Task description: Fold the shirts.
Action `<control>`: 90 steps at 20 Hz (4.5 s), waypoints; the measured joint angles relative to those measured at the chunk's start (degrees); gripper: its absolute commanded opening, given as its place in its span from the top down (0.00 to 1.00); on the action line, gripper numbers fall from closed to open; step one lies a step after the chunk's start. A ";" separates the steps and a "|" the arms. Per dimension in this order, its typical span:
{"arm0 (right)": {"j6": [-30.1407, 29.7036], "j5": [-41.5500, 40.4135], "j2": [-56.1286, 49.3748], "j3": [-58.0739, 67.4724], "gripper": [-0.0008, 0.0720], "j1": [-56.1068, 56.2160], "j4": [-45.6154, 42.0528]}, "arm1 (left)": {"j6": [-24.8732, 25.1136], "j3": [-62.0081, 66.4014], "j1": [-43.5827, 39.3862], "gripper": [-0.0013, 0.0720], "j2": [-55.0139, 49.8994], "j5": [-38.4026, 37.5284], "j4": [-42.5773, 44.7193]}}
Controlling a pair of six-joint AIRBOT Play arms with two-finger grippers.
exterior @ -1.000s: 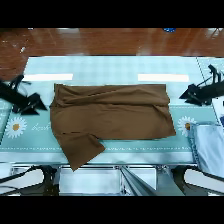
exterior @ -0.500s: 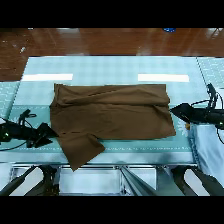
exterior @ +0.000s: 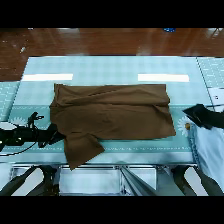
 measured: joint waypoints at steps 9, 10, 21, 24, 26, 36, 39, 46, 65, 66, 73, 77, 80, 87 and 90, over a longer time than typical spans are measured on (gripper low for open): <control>5.29 12.83 -0.24 -4.70 0.43 1.14 -13.64 | 2.93 -0.28 -0.79 0.96 0.04 -0.04 -0.50; 5.49 12.74 -0.68 -5.14 0.43 1.75 -14.32 | 3.02 -0.28 -0.83 0.96 0.00 -0.15 -0.50; 2.19 1.36 -14.38 -6.47 0.58 8.37 -1.60 | 3.19 -0.26 -0.83 0.96 -0.02 -0.94 -1.25; -1.14 -3.78 -17.40 -6.12 0.95 11.39 3.69 | 3.45 0.37 -0.83 0.96 0.00 -1.16 -1.60; -4.35 -4.96 -18.12 -4.59 0.96 12.41 5.97 | 3.78 2.51 -0.81 0.96 -0.02 -1.81 -1.95; -6.34 0.33 -18.12 11.30 0.96 13.53 8.85 | 2.71 26.75 -2.12 0.96 -5.09 -6.56 -2.97; -6.34 0.42 -22.08 16.55 0.96 13.62 10.40 | 1.86 34.51 -4.37 0.96 -11.80 -6.51 -3.78; -6.25 -1.38 -34.77 29.53 0.96 16.92 12.85 | -3.19 56.61 -9.97 0.96 -32.96 -6.21 -4.90; -6.88 -8.63 -46.14 37.77 0.42 15.93 18.84 | -7.15 81.37 -11.50 0.29 -51.12 -12.66 -0.59; -6.88 -7.37 -44.65 37.77 0.42 14.25 18.82 | -7.78 81.74 -10.45 0.29 -49.70 -13.97 1.55; -3.82 -7.48 -31.87 29.27 0.42 3.37 10.62 | -7.43 70.53 -6.99 0.29 -28.96 -4.31 11.82; -3.43 -11.96 -31.76 22.03 0.42 3.08 13.22 | -5.14 50.18 -13.03 0.29 -14.49 6.78 13.29; -3.89 -12.74 -34.93 21.53 0.41 4.59 15.47 | -4.50 39.76 -18.23 0.29 -8.07 11.65 13.92; -3.96 -7.72 -45.75 29.77 0.41 9.49 17.84 | -4.11 33.81 -23.65 0.29 -4.55 15.08 13.75; -3.76 -5.03 -49.42 33.57 0.41 11.21 18.84 | -4.13 33.40 -24.09 0.29 -4.31 15.37 13.64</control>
